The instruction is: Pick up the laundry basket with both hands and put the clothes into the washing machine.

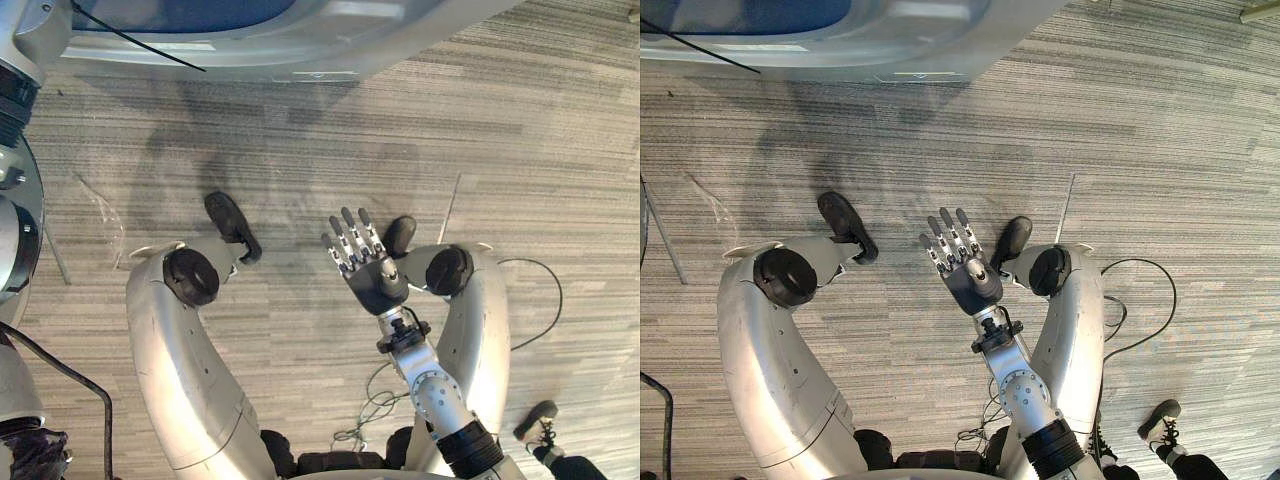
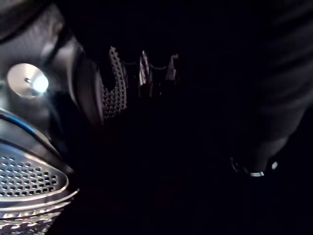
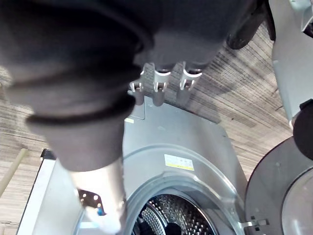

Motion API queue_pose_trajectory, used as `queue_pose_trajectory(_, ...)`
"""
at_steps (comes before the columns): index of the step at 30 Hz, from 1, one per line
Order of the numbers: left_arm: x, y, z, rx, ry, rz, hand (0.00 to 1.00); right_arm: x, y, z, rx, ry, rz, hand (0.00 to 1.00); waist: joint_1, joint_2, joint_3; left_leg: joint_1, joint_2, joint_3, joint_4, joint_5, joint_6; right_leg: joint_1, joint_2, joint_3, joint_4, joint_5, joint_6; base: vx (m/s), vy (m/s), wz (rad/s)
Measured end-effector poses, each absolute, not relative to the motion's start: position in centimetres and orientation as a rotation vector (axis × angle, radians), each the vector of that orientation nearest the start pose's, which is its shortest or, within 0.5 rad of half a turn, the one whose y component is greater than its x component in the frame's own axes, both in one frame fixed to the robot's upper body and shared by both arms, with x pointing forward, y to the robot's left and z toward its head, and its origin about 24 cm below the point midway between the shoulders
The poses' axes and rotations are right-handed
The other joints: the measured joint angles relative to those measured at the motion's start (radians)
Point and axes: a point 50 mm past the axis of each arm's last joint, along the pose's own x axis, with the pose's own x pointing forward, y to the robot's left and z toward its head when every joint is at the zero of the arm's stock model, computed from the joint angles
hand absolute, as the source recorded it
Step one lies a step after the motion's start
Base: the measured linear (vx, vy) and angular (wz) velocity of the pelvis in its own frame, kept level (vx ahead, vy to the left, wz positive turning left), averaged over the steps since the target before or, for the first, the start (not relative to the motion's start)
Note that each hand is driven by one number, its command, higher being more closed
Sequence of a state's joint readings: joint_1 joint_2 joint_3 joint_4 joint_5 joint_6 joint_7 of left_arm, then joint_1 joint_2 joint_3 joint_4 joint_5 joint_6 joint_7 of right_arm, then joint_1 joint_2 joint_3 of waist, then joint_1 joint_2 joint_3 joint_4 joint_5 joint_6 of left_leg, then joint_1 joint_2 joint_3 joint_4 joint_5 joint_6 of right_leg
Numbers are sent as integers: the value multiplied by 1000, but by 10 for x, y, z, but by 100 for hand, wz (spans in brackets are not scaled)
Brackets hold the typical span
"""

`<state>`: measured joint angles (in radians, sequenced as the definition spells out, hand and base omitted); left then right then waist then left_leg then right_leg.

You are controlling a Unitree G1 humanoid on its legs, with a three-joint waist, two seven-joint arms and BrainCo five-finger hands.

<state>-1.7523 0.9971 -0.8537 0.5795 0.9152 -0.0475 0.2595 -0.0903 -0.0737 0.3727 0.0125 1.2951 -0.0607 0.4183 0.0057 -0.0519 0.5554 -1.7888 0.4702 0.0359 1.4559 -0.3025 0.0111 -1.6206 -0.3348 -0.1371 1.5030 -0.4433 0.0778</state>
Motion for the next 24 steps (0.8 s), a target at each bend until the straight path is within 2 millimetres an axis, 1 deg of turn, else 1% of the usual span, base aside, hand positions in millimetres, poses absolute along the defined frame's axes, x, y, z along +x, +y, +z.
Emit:
queue_pose_trajectory(4,317,174,468,2048,-1039,715,0,246,-70,71,1209,-93,691,0,9,2,-3,5,0,-4,-4,0,0,19,0,-15,-9,0,0,44,-16,1)
queue_pose_trajectory(7,316,189,469,1943,-998,743,0,246,-71,70,1205,-94,687,0,9,5,-8,14,-1,-1,-10,0,1,29,1,-17,-16,0,0,23,-16,1)
queue_pose_trajectory(9,315,204,468,1780,-963,736,0,246,-71,70,1201,-97,685,0,8,5,-10,26,-1,6,-15,0,1,32,2,-12,-18,0,-1,15,-24,0)
queue_pose_trajectory(11,310,228,470,1529,-914,721,0,246,-70,70,1206,-95,682,0,9,2,-12,33,1,3,-20,3,4,37,9,-14,-22,1,-3,32,-55,-3)
queue_pose_trajectory(12,310,237,468,1430,-898,709,0,246,-70,70,1207,-94,682,0,9,2,-12,37,2,3,-21,3,4,40,12,-13,-23,1,-3,24,-38,-4)
queue_pose_trajectory(13,311,244,465,1350,-890,698,0,246,-70,70,1206,-94,680,0,9,2,-12,40,3,2,-21,3,4,43,14,-13,-25,1,-3,23,-33,-5)
queue_pose_trajectory(14,312,257,455,1217,-866,690,0,246,-71,70,1204,-91,674,0,7,3,-21,42,3,1,-25,3,3,46,18,-14,-31,1,-3,29,-36,-5)
queue_pose_trajectory(15,316,266,444,1148,-839,681,0,247,-72,69,1204,-90,666,0,5,3,-29,43,4,2,-28,3,3,46,19,-14,-35,1,-3,30,-33,-4)
queue_pose_trajectory(16,321,274,431,1099,-804,669,0,247,-73,67,1203,-90,656,0,5,3,-39,42,4,3,-31,3,3,45,19,-15,-37,1,-3,42,-37,-2)
queue_pose_trajectory(18,329,292,399,1031,-706,639,0,249,-76,67,1202,-93,634,0,5,3,-48,43,3,4,-39,5,0,46,20,-18,-42,1,-4,50,-39,1)
queue_pose_trajectory(21,330,290,388,1017,-702,561,0,249,-76,67,1203,-87,628,0,7,3,-48,45,3,3,-43,7,-4,45,21,-20,-43,1,-5,43,-35,0)
queue_pose_trajectory(24,324,294,393,941,-722,555,0,249,-75,65,1201,-68,621,0,5,3,-48,45,3,3,-56,10,-8,45,22,-25,-52,3,-11,35,-36,-2)
